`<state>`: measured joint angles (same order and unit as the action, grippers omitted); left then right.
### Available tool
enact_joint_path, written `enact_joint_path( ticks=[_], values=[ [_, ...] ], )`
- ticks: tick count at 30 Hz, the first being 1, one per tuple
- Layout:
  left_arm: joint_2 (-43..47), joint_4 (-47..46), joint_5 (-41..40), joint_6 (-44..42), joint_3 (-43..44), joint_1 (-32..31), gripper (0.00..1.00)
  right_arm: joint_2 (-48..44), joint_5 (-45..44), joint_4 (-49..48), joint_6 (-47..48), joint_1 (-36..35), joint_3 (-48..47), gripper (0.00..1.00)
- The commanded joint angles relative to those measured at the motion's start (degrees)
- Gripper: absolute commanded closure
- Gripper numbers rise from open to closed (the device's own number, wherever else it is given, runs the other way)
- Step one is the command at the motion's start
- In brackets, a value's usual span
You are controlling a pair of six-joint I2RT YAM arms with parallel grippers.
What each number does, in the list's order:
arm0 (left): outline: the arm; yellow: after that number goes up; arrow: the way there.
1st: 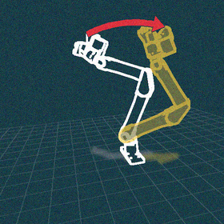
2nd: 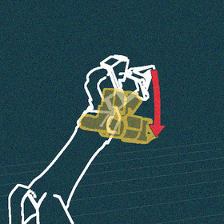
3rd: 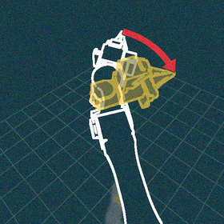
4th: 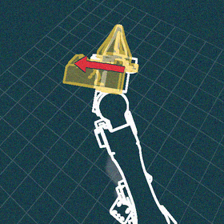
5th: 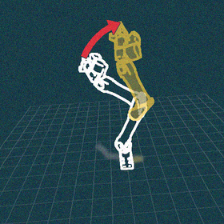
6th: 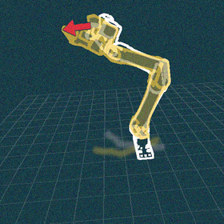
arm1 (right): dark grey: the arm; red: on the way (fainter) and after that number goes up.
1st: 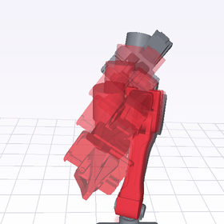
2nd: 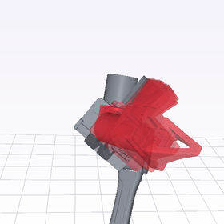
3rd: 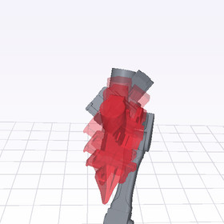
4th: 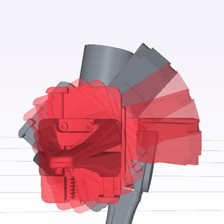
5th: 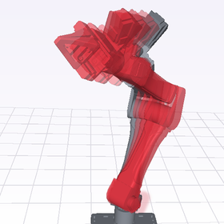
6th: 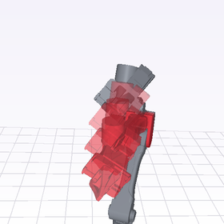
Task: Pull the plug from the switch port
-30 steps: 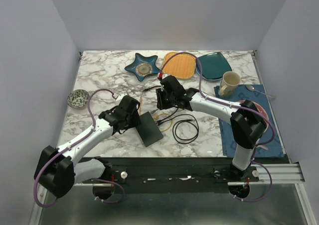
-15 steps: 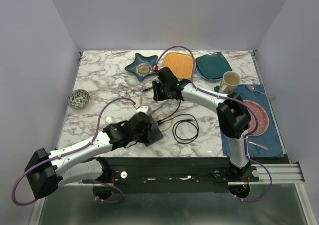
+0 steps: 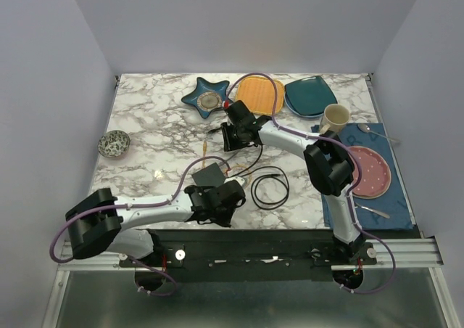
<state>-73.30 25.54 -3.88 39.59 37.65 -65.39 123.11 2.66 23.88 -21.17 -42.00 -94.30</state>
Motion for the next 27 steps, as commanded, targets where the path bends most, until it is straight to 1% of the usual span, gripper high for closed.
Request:
enact_joint_path(
  ticks=[1, 3, 4, 6, 10, 12, 14, 18, 20, 25, 27],
  values=[
    [-5.97, 2.22, -2.33, 1.09, 2.51, -0.09, 0.89, 0.29, 1.39, 1.35, -0.37, -0.28, 0.96, 0.59],
    [-7.91, 3.11, -4.63, 2.85, 3.22, 0.26, 0.90, 0.29, 1.56, 1.35, -0.28, -0.28, 1.31, 0.59],
    [-8.44, 4.16, -6.30, 3.64, 3.31, 1.13, 0.93, 0.20, 1.74, 1.26, -0.36, -0.28, 1.66, 0.59],
    [-9.84, 4.87, -7.37, 5.39, 3.66, 2.45, 0.94, 0.20, 2.35, 1.26, -0.45, -0.28, 2.19, 0.59],
    [-10.02, 5.75, -8.34, 7.25, 2.78, 6.84, 0.95, -0.24, 3.06, 0.82, -0.72, -0.28, 4.21, 0.59],
    [-8.71, 5.84, -8.42, 7.78, 1.64, 10.09, 0.95, -0.85, 3.23, 0.47, -0.72, -0.28, 5.88, 0.59],
    [-6.70, 5.66, -8.25, 8.30, 0.59, 12.55, 0.95, -1.55, 3.06, 0.03, -0.72, -0.28, 7.72, 0.59],
    [-3.17, 5.22, -7.02, 8.31, -0.38, 20.53, 0.94, -3.39, 3.23, -1.11, -1.07, -0.28, 10.79, 0.59],
    [-2.29, 4.70, -5.70, 8.04, 0.05, 22.66, 0.93, -4.19, 3.76, -1.90, -1.51, -0.28, 11.94, 0.59],
    [-3.87, 3.91, -3.68, 7.69, 3.04, 29.42, 0.90, -7.08, 6.22, -4.10, -3.96, -0.36, 15.72, 0.59],
    [-5.10, 3.73, -2.72, 7.17, 4.88, 30.92, 0.89, -8.14, 7.53, -4.98, -4.58, -0.37, 17.04, 0.59]
  ],
)
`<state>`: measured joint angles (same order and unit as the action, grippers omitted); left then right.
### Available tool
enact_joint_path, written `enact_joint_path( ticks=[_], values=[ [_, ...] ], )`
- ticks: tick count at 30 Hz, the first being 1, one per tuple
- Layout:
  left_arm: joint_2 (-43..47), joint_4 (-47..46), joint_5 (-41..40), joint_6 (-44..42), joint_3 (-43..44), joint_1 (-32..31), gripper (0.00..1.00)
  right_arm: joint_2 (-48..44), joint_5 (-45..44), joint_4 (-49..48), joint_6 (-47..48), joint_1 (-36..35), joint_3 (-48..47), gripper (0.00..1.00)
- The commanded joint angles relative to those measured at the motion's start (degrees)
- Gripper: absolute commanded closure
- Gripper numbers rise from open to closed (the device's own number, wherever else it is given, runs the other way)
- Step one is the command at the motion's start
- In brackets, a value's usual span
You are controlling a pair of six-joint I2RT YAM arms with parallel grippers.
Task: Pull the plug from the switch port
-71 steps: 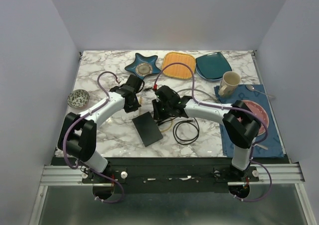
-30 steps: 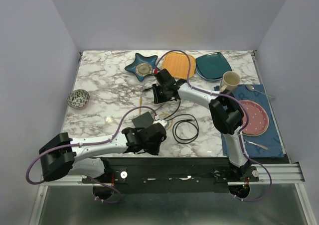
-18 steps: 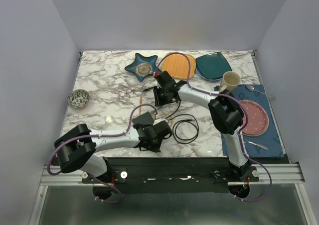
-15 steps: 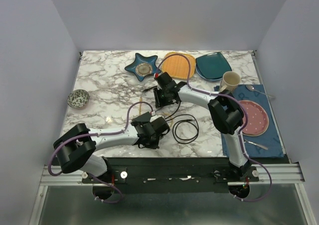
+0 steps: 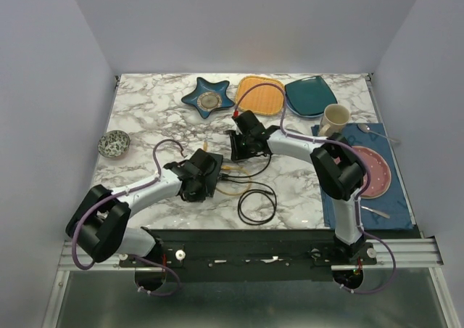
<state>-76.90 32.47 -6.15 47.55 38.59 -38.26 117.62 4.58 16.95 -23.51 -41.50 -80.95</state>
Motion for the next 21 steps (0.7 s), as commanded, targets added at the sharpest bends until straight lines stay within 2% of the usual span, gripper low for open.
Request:
enact_joint_path(
  ticks=[1, 7, 13, 21],
  values=[
    [-2.10, -3.29, -0.18, -0.97, 4.56, 4.76, 0.89, -3.01, 5.96, 1.16, -2.85, -0.87, 4.21, 0.59],
    [-6.68, -3.11, 2.90, -2.46, 10.62, 11.18, 0.87, -6.61, 7.73, -1.13, -4.44, -0.96, 7.29, 0.59],
    [-11.95, -1.71, 3.16, -3.87, 19.23, 14.53, 0.87, -12.41, 3.34, -0.26, -3.57, -0.87, 5.98, 0.55],
    [-20.47, 0.05, 3.69, -6.32, 31.62, 16.90, 0.87, -18.22, -4.13, 2.56, -1.11, -0.87, 5.97, 0.39]
  ],
)
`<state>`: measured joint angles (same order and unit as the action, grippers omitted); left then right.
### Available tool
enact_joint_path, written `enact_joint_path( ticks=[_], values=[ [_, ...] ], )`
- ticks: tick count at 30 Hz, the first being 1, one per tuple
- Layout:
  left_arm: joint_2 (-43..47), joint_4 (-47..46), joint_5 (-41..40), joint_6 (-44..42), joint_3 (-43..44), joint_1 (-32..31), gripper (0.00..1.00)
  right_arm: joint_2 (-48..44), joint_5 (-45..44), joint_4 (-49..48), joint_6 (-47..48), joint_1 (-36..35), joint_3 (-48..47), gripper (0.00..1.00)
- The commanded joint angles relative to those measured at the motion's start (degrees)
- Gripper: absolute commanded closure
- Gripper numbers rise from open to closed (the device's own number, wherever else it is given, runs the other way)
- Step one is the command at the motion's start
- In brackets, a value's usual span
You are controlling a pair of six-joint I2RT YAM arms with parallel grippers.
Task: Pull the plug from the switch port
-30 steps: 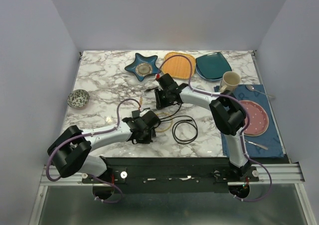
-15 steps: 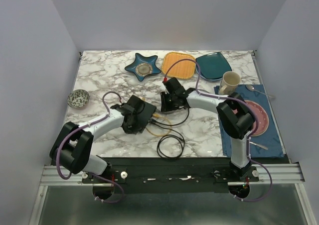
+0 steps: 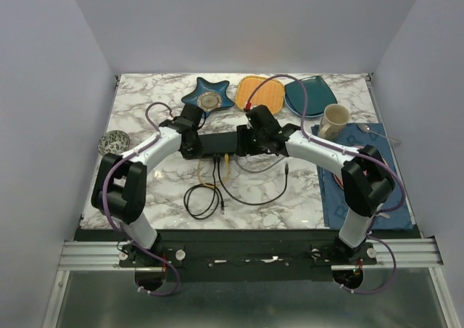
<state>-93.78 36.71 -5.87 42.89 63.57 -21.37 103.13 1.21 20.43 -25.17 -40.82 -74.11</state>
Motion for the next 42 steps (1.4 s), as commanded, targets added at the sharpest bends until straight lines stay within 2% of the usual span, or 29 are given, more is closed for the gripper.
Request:
enact_joint_path(
  ticks=[1, 7, 11, 13, 20, 24, 30, 36, 42],
  values=[
    [-4.30, -3.93, 3.32, -1.85, 7.52, 0.18, 0.87, -4.08, -0.86, -0.57, 0.99, -1.55, -0.52, 0.38],
    [-6.51, -3.84, 2.97, -2.55, 9.47, 1.41, 0.87, -3.82, -3.50, -0.39, 1.09, -1.37, 2.38, 0.37],
    [-4.06, -3.92, 1.39, -2.73, 7.89, 1.77, 0.86, -3.29, -4.64, -1.18, 0.03, -1.02, 3.79, 0.37],
    [-2.21, -4.36, 1.04, -2.73, 5.52, 1.77, 0.83, -2.59, -4.99, -1.88, -1.02, 0.03, 4.84, 0.37],
    [5.09, -8.75, 5.41, -0.62, -6.08, 1.68, 0.81, -0.04, -3.94, -2.32, -0.76, 2.41, 6.25, 0.58],
    [4.66, -12.09, 9.03, 0.52, -11.61, 1.76, 0.81, 1.54, -1.93, -1.88, -0.67, 2.41, 6.69, 0.62],
    [-0.79, -14.29, 14.30, 1.23, -11.45, 1.76, 0.82, 2.43, 2.21, -2.14, -2.16, 0.05, 8.97, 0.63],
    [-2.55, -14.30, 14.83, 1.93, -8.91, 1.77, 0.82, 1.46, 4.59, -3.02, -5.15, -5.58, 9.07, 0.63],
    [-2.47, -12.72, 13.34, 1.58, -7.06, 1.77, 0.82, 1.37, 6.08, -2.94, -6.47, -7.08, 5.29, 0.62]
  ],
)
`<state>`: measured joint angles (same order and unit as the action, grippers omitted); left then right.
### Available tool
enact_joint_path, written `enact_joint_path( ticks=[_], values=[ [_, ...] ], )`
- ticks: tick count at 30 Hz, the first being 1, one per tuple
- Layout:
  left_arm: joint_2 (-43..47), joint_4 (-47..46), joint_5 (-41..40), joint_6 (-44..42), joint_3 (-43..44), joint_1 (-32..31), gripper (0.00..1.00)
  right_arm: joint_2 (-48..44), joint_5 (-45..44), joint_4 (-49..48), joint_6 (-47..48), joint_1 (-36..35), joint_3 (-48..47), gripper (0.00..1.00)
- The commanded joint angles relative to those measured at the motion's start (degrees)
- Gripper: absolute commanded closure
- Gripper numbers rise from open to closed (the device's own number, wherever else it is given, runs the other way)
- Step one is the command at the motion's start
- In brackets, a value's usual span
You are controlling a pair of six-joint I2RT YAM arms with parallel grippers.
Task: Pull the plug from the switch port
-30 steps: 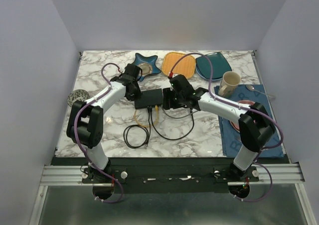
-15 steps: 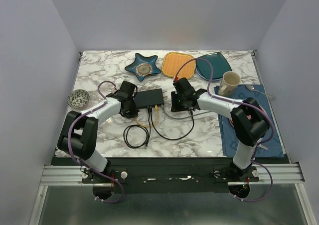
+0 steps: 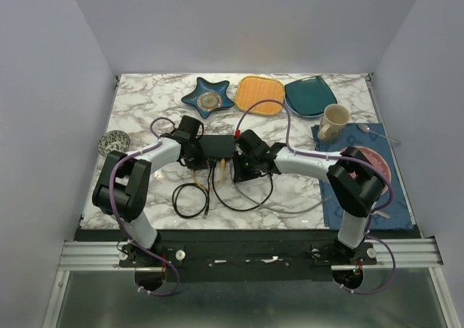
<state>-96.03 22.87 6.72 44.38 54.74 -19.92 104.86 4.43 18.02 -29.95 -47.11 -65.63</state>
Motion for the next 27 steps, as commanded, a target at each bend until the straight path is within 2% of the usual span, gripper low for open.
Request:
enact_joint_path(
  ticks=[1, 6, 9, 10, 12, 13, 14, 19, 20, 22, 23, 25, 26, 27],
  values=[
    [-0.04, 1.29, 0.58, 0.01, 1.77, 0.41, 0.82, -0.44, 1.30, 0.25, -1.60, -0.79, -3.45, 0.62],
    [3.30, 2.96, -3.01, -0.52, 1.16, 1.02, 0.80, -4.12, -7.49, 2.37, -0.89, -0.35, -2.59, 0.58],
    [6.28, 3.67, -5.57, -0.44, 0.37, 1.73, 0.70, -7.29, -11.36, 2.28, -0.63, 0.44, -0.57, 0.56],
    [6.99, 3.84, -6.27, -0.26, 0.11, 1.82, 0.52, -7.91, -12.50, 1.85, -0.46, 0.44, -0.12, 0.56],
    [9.54, 4.20, -8.91, 0.88, -0.59, 2.08, 0.29, -8.88, -12.69, 0.71, -0.28, 0.44, 1.20, 0.55],
    [10.41, 4.11, -10.40, 1.23, -1.04, 2.34, 0.08, -9.49, -12.34, -0.69, -0.45, 0.44, 2.42, 0.55],
    [11.82, 3.41, -10.50, 1.58, -1.39, 2.61, 0.01, -9.67, -11.99, -1.40, -0.98, 0.44, 2.95, 0.55],
    [13.50, 0.51, -7.69, 2.55, -4.38, 5.94, 0.03, -8.18, -5.86, -8.16, -3.53, 1.67, 5.33, 0.60],
    [13.50, -0.10, -6.82, 2.81, -4.64, 7.34, 0.06, -7.22, -4.79, -8.96, -4.75, 2.28, 5.59, 0.65],
    [13.06, -0.72, -5.16, 3.43, -5.34, 8.84, 0.15, -5.73, -0.76, -10.11, -5.20, 3.43, 4.72, 0.75],
    [12.54, -1.25, -3.92, 3.61, -5.52, 9.37, 0.24, -5.02, -0.47, -10.02, -5.03, 3.52, 4.02, 0.82],
    [11.40, -1.34, -3.03, 3.69, -5.52, 10.34, 0.33, -3.00, 0.31, -9.94, -4.50, 3.52, 1.74, 0.92],
    [10.69, -1.25, -2.77, 3.96, -5.35, 10.52, 0.42, -2.21, 0.58, -9.94, -3.98, 3.52, 0.95, 0.97],
    [9.21, -1.34, -1.98, 3.96, -5.00, 10.61, 0.44, -0.72, 0.76, -9.94, -3.62, 3.61, -0.89, 0.97]
  ],
)
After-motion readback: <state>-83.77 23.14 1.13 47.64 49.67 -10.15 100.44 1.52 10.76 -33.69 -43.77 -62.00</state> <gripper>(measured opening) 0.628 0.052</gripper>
